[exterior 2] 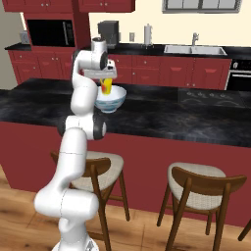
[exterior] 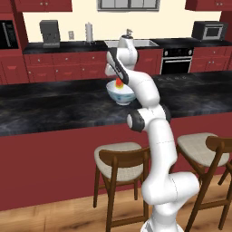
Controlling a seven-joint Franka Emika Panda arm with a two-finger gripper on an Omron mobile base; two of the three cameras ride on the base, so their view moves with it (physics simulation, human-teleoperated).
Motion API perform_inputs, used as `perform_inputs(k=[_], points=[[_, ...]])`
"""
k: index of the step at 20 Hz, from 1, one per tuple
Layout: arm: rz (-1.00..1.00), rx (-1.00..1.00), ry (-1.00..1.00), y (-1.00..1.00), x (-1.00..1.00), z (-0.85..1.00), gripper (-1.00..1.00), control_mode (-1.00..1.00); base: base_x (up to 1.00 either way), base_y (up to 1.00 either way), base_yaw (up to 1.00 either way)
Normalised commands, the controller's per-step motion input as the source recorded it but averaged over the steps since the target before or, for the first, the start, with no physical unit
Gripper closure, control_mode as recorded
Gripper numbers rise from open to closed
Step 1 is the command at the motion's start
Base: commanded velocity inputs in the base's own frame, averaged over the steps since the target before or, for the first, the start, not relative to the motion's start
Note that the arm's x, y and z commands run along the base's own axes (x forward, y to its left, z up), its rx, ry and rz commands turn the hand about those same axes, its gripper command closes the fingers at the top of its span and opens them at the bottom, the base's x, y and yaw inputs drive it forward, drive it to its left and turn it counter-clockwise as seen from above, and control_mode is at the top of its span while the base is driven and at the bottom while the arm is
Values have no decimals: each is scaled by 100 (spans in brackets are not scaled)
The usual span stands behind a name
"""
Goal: Place the cup inside the bowl on the dining table and move the bowl to any counter.
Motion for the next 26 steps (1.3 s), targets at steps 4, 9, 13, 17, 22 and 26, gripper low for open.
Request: perform_inputs(k=[4,9,13,17,22,26], points=[[1,0,15,-9,3,0,100,-100,0,0,0],[0,-3,12,-14,2,9,100,-100,0,0,0],[0,-8,15,-1,4,21,100,-100,0,0,0],[0,-5,14,0,0,16,100,-100,0,0,0],[0,-1,11,0,3,5,100,-100,0,0,0],[0,0,14,0,9,0,100,-100,0,0,0]])
